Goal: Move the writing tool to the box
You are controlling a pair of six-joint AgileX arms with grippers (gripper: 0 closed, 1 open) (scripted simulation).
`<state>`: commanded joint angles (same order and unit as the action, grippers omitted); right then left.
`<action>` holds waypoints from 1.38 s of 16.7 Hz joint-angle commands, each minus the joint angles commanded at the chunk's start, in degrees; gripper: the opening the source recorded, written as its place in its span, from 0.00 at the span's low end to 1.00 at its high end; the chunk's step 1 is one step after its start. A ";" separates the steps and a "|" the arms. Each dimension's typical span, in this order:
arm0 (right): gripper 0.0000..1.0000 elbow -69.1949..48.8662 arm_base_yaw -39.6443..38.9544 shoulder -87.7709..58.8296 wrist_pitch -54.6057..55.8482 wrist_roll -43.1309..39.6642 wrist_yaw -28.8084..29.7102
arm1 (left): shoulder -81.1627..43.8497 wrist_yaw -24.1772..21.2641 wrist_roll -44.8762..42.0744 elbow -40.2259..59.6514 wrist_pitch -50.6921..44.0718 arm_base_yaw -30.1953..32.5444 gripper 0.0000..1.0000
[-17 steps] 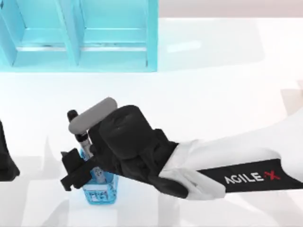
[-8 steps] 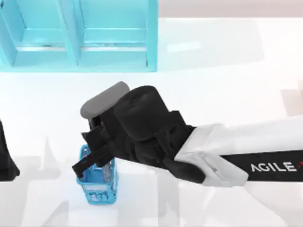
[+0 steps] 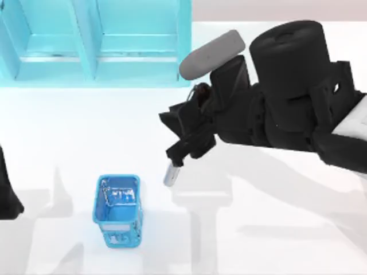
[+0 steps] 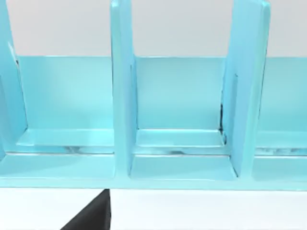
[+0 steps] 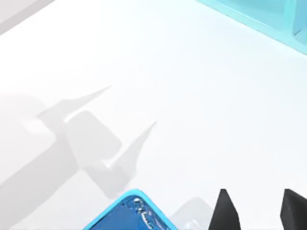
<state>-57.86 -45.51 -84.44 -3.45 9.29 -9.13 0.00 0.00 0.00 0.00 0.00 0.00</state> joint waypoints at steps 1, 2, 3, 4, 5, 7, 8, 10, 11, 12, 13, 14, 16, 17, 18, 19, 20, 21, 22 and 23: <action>0.00 0.42 1.10 2.49 -2.17 -0.60 -0.86 | 0.00 0.00 0.00 0.00 0.00 0.00 1.00; 0.00 0.76 2.00 4.39 -3.99 -1.10 -1.55 | 0.00 0.00 0.00 0.00 0.00 0.00 1.00; 0.00 0.98 2.66 5.66 -5.26 -1.47 -2.04 | 0.00 0.00 0.00 0.00 0.00 0.00 1.00; 0.00 1.09 3.02 6.32 -5.93 -1.67 -2.31 | 0.00 0.00 0.00 0.00 0.00 0.00 1.00; 0.00 1.11 3.08 6.43 -6.04 -1.71 -2.35 | 0.00 0.00 0.00 0.00 0.00 0.00 1.00; 0.00 1.11 3.08 6.43 -6.04 -1.71 -2.35 | 0.00 0.00 0.00 0.00 0.00 0.00 1.00; 0.00 0.86 2.79 6.20 -5.91 -1.57 -2.25 | 0.00 0.00 0.00 0.00 0.00 0.00 1.00; 0.00 0.77 3.51 6.07 -6.36 -2.05 -2.58 | 0.00 0.00 0.00 0.00 0.00 0.00 1.00; 0.00 0.61 4.75 5.84 -7.17 -2.93 -3.18 | 0.00 0.00 0.00 0.00 0.00 0.00 1.00; 0.00 0.35 6.58 5.54 -8.34 -4.23 -4.03 | 0.00 0.00 0.00 0.00 0.00 0.00 1.00; 0.00 0.01 8.96 5.23 -9.77 -5.85 -5.08 | 0.00 0.00 0.00 0.00 0.00 0.00 1.00; 0.00 -0.39 11.80 4.95 -11.37 -7.74 -6.29 | 0.00 0.00 0.00 0.00 0.00 0.00 1.00; 0.00 -1.37 18.79 4.70 -15.02 -12.31 -9.16 | 0.00 0.00 0.00 0.00 0.00 0.00 1.00; 0.00 -1.95 22.91 4.75 -16.98 -14.92 -10.81 | 0.00 0.00 0.00 0.00 0.00 0.00 1.00; 0.00 -2.57 27.41 4.93 -18.99 -17.66 -12.56 | 0.00 0.00 0.00 0.00 0.00 0.00 1.00; 0.00 -3.18 32.20 5.24 -21.03 -20.51 -14.39 | 0.00 0.00 0.00 0.00 0.00 0.00 1.00; 0.00 -3.77 37.25 5.68 -23.07 -23.43 -16.28 | 0.00 0.00 0.00 0.00 0.00 0.00 1.00; 0.00 -4.31 42.50 6.23 -25.11 -26.38 -18.18 | 0.00 0.00 0.00 0.00 0.00 0.00 1.00; 0.00 -4.78 47.86 6.83 -27.16 -29.33 -20.09 | 0.00 0.00 0.00 0.00 0.00 0.00 1.00; 0.00 -5.17 53.22 7.49 -29.19 -32.25 -21.94 | 0.00 0.00 0.00 0.00 0.00 0.00 1.00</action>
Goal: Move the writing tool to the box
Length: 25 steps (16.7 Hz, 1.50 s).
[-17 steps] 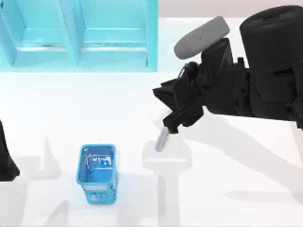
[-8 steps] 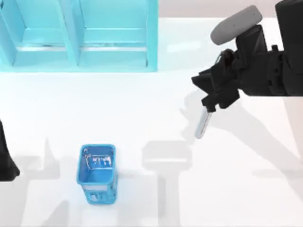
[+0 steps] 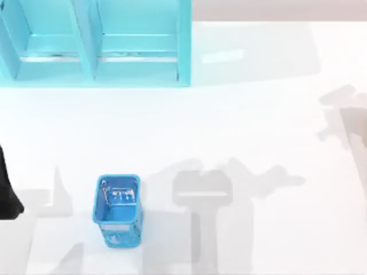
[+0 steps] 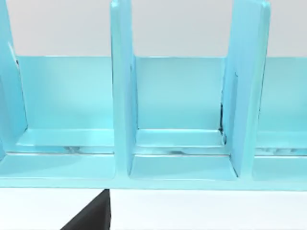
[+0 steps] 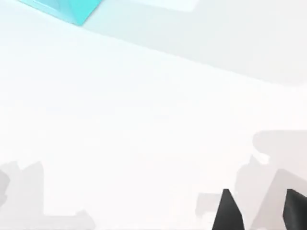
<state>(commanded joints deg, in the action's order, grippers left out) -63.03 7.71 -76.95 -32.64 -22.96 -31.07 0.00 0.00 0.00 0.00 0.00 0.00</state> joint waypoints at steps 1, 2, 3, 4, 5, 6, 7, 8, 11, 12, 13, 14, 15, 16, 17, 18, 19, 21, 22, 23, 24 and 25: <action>0.00 -0.28 5.22 0.71 -1.98 -2.85 -1.76 | 0.00 0.00 0.00 0.00 0.00 0.00 1.00; 0.00 -0.47 10.18 1.45 -3.90 -5.61 -3.39 | 0.00 0.00 0.00 0.00 0.00 0.00 1.00; 0.00 -0.59 14.70 2.19 -5.70 -8.22 -4.86 | 0.00 0.00 0.00 0.00 0.00 0.00 1.00; 0.00 -0.64 18.69 2.92 -7.35 -10.64 -6.15 | 0.00 0.00 0.00 0.00 0.00 0.00 1.00; 0.00 -0.65 22.11 3.63 -8.80 -12.82 -7.24 | 0.00 0.00 0.00 0.00 0.00 0.00 1.00; 0.00 -0.62 24.94 4.32 -10.07 -14.76 -8.15 | 0.00 0.00 0.00 0.00 0.00 0.00 1.00; 0.00 -0.58 27.17 4.95 -11.12 -16.41 -8.88 | 0.00 0.00 0.00 0.00 0.00 0.00 1.00; 0.00 -0.55 28.80 5.45 -11.92 -17.70 -9.41 | 0.00 0.00 0.00 0.00 0.00 0.00 1.00; 0.00 -0.53 30.15 5.88 -12.56 -18.76 -9.82 | 0.00 0.00 0.00 0.00 0.00 0.00 1.00; 0.00 -0.53 30.15 5.88 -12.56 -18.76 -9.82 | 0.00 0.00 0.00 0.00 0.00 0.00 1.00; 0.00 -0.53 30.15 5.88 -12.56 -18.76 -9.82 | 0.00 0.00 0.00 0.00 0.00 0.00 1.00; 0.00 -0.51 29.93 5.57 -12.46 -18.64 -9.70 | 0.00 0.00 0.00 0.00 0.00 0.00 1.00; 0.00 -0.35 29.80 5.51 -12.30 -18.56 -9.53 | 0.00 0.00 0.00 0.00 0.00 0.00 1.00; 0.00 0.38 29.39 5.31 -11.57 -18.22 -9.16 | 0.00 0.00 0.00 0.00 0.00 0.00 1.00; 0.00 1.60 28.91 5.09 -10.22 -17.63 -8.94 | 0.00 0.00 0.00 0.00 0.00 0.00 1.00; 0.00 2.97 28.44 4.83 -8.51 -17.01 -8.84 | 0.00 0.00 0.00 0.00 0.00 0.00 1.00; 0.00 4.26 27.94 4.48 -6.37 -16.50 -8.60 | 0.00 0.00 0.00 0.00 0.00 0.00 1.00; 0.00 6.43 27.12 4.11 -0.77 -15.60 -7.98 | 0.00 0.00 0.00 0.00 0.00 0.00 1.00; 0.00 7.87 26.67 3.83 1.70 -15.15 -7.70 | 0.00 0.00 0.00 0.00 0.00 0.00 1.00; 0.00 9.35 26.18 3.53 3.62 -14.77 -7.19 | 0.00 0.00 0.00 0.00 0.00 0.00 1.00; 0.00 10.59 25.67 3.21 4.97 -14.28 -6.74 | 0.00 0.00 0.00 0.00 0.00 0.00 1.00; 0.00 11.31 25.21 2.88 5.69 -13.71 -6.60 | 0.00 0.00 0.00 0.00 0.00 0.00 1.00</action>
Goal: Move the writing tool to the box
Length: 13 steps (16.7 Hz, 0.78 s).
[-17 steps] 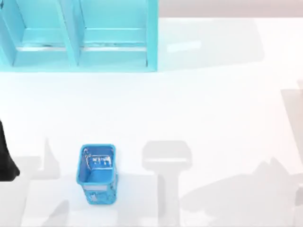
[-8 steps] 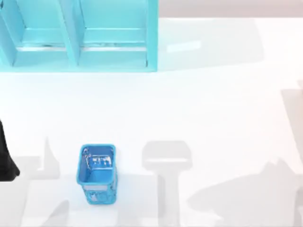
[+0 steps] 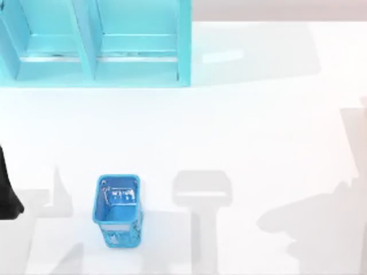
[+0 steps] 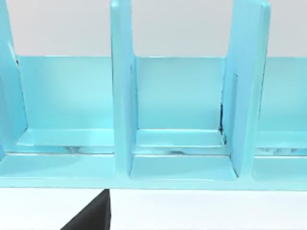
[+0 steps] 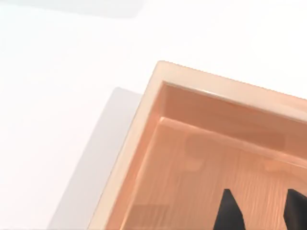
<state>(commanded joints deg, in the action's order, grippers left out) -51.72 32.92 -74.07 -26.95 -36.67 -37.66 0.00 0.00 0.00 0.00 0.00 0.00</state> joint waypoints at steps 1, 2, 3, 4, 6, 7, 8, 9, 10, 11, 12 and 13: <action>0.00 0.17 -0.15 -0.11 0.17 0.18 -0.01 | 0.00 0.00 0.00 0.00 0.00 0.00 1.00; 0.00 0.17 -0.15 -0.11 0.17 0.18 -0.01 | 0.00 0.00 0.00 0.00 0.00 0.00 1.00; 0.00 0.17 -0.15 -0.11 0.17 0.18 -0.01 | 0.00 0.00 0.00 0.00 0.00 0.00 1.00; 0.00 0.17 -0.15 -0.11 0.17 0.18 -0.01 | 0.00 0.00 0.00 0.00 0.00 0.00 1.00; 0.15 0.17 -0.15 -0.11 0.17 0.18 -0.01 | 0.00 0.00 0.00 0.00 0.00 0.00 1.00; 0.23 0.17 -0.15 -0.11 0.17 0.18 -0.01 | 0.00 0.00 0.00 0.00 0.00 0.00 1.00; 0.30 0.17 -0.15 -0.11 0.17 0.18 -0.01 | 0.00 0.00 0.00 0.00 0.00 0.00 1.00; 0.38 0.17 -0.15 -0.11 0.17 0.18 -0.01 | 0.00 0.00 0.00 0.00 0.00 0.00 1.00; 0.45 0.17 -0.15 -0.11 0.17 0.18 -0.01 | 0.00 0.00 0.00 0.00 0.00 0.00 1.00; 0.53 0.17 -0.15 -0.11 0.17 0.18 -0.01 | 0.00 0.00 0.00 0.00 0.00 0.00 1.00; 0.60 0.17 -0.15 -0.11 0.17 0.18 -0.01 | 0.00 0.00 0.00 0.00 0.00 0.00 1.00; 0.68 0.17 -0.15 -0.11 0.17 0.18 -0.01 | 0.00 0.00 0.00 0.00 0.00 0.00 1.00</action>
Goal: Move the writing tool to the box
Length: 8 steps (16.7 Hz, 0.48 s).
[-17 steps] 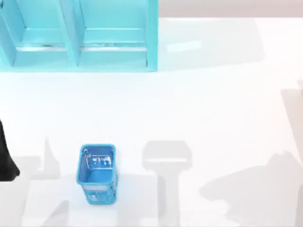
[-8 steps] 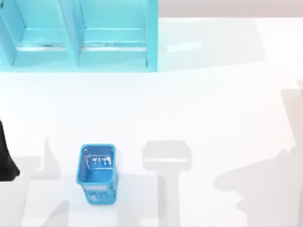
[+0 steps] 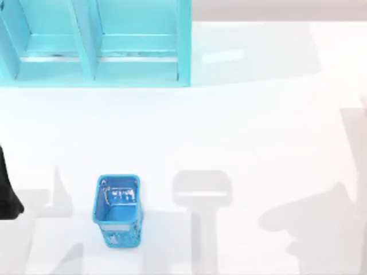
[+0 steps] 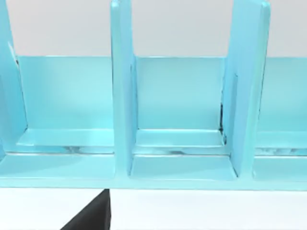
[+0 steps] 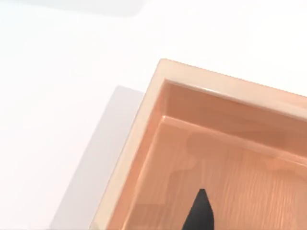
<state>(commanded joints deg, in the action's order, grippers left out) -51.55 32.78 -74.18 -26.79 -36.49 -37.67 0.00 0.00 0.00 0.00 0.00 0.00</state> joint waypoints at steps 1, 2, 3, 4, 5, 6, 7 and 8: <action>0.75 0.00 0.00 0.00 0.00 0.00 0.00 | 0.00 0.00 0.00 0.00 0.00 0.00 1.00; 0.83 0.00 0.00 0.00 0.00 0.00 0.00 | 0.00 0.00 0.00 0.00 0.00 0.00 1.00; 0.90 0.00 0.00 0.00 0.00 0.00 0.00 | 0.00 0.00 0.00 0.00 0.00 0.00 1.00; 0.98 0.00 0.00 0.00 0.00 0.00 0.00 | 0.00 0.00 0.00 0.00 0.00 0.00 1.00; 1.00 0.00 0.00 0.00 0.00 0.00 0.00 | 0.00 0.00 0.00 0.00 0.00 0.00 1.00; 1.00 0.00 0.00 0.00 0.00 0.00 0.00 | 0.00 0.00 0.00 0.00 0.00 0.00 1.00; 1.00 0.00 0.00 0.00 0.00 0.00 0.00 | 0.00 0.00 0.00 0.00 0.00 0.00 1.00; 1.00 0.00 0.00 0.00 0.00 0.00 0.00 | 0.00 0.00 0.00 0.00 0.00 0.00 1.00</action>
<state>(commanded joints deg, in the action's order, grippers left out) -51.55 32.78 -74.18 -26.79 -36.49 -37.67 0.00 0.00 0.00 0.00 0.00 0.00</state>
